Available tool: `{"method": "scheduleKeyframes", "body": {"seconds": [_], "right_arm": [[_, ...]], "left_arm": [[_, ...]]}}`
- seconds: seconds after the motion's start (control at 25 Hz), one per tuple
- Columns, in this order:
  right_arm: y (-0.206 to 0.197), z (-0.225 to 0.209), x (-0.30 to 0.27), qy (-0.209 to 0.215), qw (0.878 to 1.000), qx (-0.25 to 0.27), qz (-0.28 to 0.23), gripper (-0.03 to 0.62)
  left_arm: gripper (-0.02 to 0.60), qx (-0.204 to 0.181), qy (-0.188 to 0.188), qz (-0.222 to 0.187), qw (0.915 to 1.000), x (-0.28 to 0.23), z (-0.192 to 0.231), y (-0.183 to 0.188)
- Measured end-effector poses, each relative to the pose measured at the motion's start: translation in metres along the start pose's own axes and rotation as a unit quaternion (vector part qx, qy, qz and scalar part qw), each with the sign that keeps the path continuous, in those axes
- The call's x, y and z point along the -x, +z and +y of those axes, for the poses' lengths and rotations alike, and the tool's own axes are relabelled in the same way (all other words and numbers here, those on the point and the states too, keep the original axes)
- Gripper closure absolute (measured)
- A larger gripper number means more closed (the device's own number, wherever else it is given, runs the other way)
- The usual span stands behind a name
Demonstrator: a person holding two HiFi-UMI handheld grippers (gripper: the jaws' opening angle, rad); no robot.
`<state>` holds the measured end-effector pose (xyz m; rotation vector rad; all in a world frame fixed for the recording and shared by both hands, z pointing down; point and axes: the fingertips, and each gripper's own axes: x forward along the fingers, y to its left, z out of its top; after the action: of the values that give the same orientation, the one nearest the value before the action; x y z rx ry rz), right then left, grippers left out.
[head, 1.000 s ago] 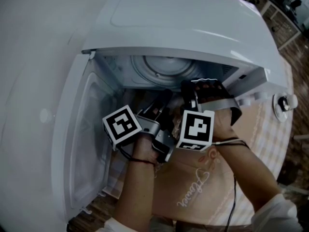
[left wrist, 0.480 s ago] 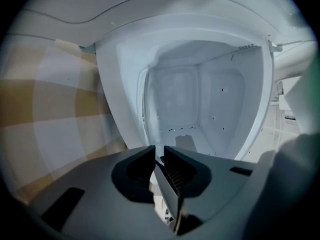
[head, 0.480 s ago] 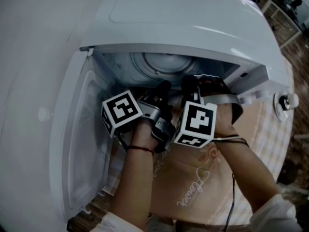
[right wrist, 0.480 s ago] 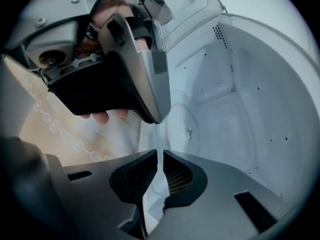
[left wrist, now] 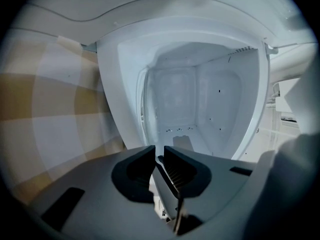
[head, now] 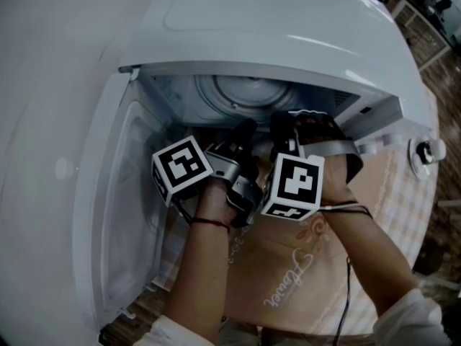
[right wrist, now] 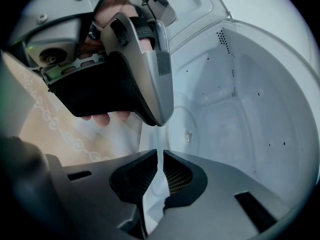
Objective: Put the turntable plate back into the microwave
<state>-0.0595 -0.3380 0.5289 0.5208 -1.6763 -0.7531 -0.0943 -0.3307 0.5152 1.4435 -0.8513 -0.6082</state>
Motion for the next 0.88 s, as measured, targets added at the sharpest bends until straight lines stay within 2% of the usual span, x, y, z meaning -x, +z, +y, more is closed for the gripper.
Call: {"method": "scheduleKeyframes", "body": {"seconds": [0.44, 0.64, 0.88], "right_arm": [[-0.002, 0.006, 0.002, 0.006, 1.000, -0.019, -0.016, 0.540], [-0.002, 0.007, 0.005, -0.005, 1.000, -0.022, -0.018, 0.539], [-0.001, 0.004, 0.011, -0.015, 0.997, -0.060, -0.035, 0.539]], "left_arm": [[0.529, 0.021, -0.031, 0.005, 0.9993, 0.001, -0.008, -0.005], [0.529, 0.025, -0.041, 0.004, 0.9988, 0.002, -0.010, -0.007], [0.529, 0.029, -0.050, 0.001, 0.9983, 0.003, -0.013, -0.009]]}}
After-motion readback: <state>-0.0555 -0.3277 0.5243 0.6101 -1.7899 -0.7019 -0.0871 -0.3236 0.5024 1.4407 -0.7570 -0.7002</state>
